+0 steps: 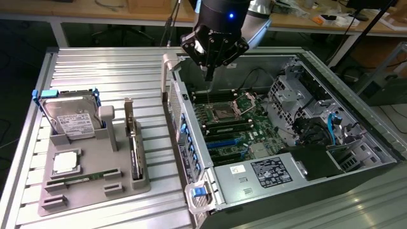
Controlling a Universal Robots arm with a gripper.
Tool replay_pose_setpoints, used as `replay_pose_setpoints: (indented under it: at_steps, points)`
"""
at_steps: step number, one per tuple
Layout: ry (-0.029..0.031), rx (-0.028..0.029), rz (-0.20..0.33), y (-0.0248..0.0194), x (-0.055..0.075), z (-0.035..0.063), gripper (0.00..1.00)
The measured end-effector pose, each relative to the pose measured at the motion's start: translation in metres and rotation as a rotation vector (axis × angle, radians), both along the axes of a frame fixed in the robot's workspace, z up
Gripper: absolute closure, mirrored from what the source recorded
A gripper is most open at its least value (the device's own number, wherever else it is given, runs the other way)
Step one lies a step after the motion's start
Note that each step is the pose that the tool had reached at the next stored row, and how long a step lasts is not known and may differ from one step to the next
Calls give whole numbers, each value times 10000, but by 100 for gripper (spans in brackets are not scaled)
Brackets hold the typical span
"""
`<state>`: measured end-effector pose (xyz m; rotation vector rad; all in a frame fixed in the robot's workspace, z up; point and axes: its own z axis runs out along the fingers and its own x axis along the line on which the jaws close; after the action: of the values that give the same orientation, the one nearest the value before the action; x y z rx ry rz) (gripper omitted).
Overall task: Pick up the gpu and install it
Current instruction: 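Reach for the gpu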
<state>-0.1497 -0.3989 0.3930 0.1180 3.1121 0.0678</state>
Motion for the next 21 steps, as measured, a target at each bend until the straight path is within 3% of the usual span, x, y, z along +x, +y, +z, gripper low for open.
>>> replay_pose_setpoints:
  at_steps: [21]
  points:
    - [0, 0, -1, 0, -176, -3, 89]
